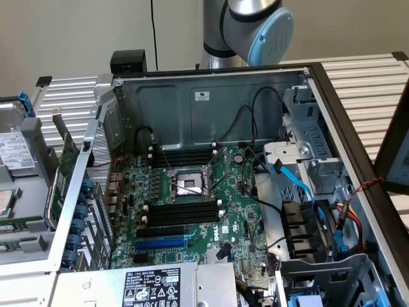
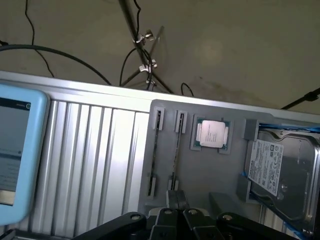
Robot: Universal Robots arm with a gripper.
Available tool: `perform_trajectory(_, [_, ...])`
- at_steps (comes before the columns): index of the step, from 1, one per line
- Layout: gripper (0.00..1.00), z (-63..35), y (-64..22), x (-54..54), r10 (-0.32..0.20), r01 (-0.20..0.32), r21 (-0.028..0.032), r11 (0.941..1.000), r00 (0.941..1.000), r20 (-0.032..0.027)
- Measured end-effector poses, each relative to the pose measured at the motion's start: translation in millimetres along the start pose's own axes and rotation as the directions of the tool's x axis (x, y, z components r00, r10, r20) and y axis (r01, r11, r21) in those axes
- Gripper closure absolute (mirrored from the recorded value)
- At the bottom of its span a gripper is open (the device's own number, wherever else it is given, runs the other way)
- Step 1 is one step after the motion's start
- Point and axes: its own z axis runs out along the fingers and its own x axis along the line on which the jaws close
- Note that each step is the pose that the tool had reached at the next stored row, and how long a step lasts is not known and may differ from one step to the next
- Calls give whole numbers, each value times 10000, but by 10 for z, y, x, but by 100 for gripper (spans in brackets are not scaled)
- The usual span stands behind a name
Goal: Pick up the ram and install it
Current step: 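Reach for the ram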
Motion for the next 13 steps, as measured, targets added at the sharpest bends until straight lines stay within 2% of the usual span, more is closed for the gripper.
perform_trajectory(6, [90, 2, 2, 14, 2, -2, 11, 10000, 10000, 95])
perform_trajectory(13, [90, 7, 4, 29, 1, -1, 16, 10000, 9999, 127])
